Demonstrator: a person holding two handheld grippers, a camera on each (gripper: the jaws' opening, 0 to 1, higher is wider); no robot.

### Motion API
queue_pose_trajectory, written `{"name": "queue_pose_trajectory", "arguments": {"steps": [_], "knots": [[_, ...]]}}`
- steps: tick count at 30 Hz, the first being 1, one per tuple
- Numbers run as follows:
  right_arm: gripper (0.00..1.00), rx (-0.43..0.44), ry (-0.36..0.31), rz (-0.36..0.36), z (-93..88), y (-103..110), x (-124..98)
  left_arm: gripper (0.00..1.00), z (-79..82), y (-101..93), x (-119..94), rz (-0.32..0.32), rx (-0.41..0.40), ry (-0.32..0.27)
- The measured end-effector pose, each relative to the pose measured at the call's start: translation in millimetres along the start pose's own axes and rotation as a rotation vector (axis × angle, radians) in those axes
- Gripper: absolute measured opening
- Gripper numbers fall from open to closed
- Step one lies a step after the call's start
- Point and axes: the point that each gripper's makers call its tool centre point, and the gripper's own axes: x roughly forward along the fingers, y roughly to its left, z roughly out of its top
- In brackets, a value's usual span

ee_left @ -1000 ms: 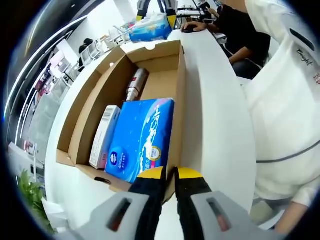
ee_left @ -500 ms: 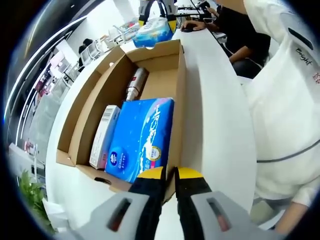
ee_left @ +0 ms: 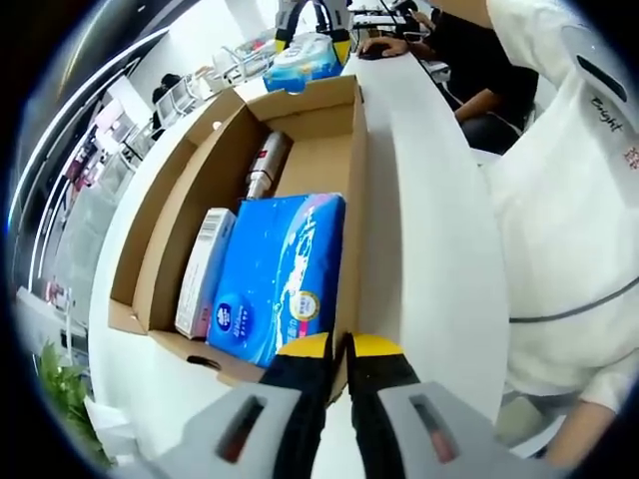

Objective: Operate the shoe box by opening the lid, removing the specified soft item, and placing it in the target area until the item is outside and the box remains undamaged.

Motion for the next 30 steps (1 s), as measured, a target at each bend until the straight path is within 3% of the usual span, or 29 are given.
{"name": "queue_pose_trajectory", "arguments": {"steps": [11,30], "knots": [[0.61,-0.015,0.013,-0.011,-1.4,-0.4,6.1,0.06,0.4,-0.5,-0.1,0.007,0.004,-0.007],[0.61,0.007,0.016,0.036,-15.1,10.6,25.2,0.06,1.2,0.8,0.0,0.009,0.004,-0.019]]}}
